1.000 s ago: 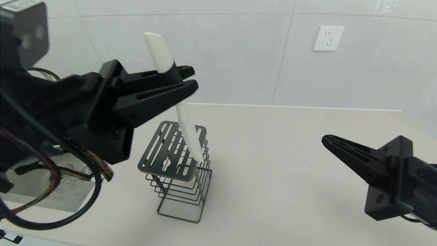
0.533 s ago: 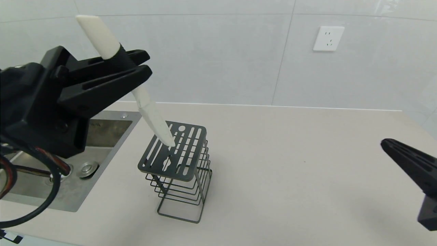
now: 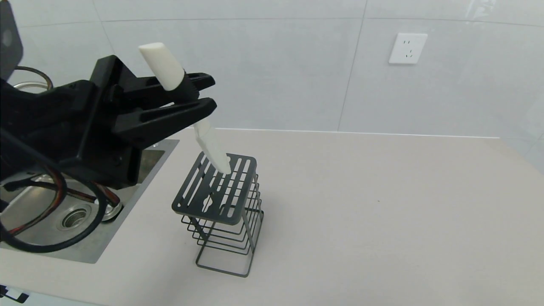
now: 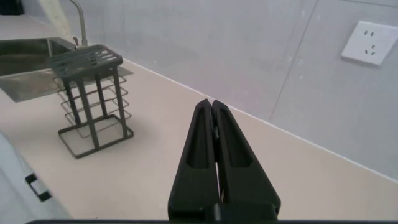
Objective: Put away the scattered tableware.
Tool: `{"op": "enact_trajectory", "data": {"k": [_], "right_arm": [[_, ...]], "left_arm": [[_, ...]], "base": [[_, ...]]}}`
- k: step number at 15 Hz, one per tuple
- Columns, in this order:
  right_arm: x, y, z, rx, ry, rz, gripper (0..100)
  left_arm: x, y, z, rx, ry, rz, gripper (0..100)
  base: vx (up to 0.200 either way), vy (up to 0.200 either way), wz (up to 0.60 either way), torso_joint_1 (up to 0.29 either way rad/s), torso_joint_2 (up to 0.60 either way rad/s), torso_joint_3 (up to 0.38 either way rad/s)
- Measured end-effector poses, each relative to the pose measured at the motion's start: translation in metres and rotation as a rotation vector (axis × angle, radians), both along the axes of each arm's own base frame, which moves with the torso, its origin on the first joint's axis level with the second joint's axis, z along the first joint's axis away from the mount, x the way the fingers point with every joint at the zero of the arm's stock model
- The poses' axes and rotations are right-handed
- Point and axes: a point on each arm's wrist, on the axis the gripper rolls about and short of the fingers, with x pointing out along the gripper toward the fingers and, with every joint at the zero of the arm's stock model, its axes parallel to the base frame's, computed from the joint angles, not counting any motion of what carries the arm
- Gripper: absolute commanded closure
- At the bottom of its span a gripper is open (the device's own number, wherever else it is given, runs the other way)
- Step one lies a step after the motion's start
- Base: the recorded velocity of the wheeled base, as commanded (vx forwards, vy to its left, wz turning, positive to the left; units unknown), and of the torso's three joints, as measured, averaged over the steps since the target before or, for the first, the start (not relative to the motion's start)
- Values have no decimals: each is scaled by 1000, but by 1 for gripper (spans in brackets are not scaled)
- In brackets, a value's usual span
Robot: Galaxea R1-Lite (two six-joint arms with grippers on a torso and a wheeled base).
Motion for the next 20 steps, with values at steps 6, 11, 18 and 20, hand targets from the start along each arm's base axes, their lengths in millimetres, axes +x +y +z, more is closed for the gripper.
{"op": "enact_trajectory", "data": {"k": [6,11,18,20], "right_arm": [[-26,-9,-51,82,194,-503,100],[-28,-10,-53,134,189,-554,100],[-28,-10,-54,134,187,-554,100],[-28,-10,-54,134,187,-554,100]], "left_arm": [[22,-16,-11,1,9,-21,100],[39,-24,-20,-1,7,-15,100],[47,-19,-23,-6,23,39,100],[50,-16,-24,-4,24,51,100]], "base": [[0,0,0,0,0,0],[0,0,0,0,0,0],[0,0,0,0,0,0],[0,0,0,0,0,0]]}}
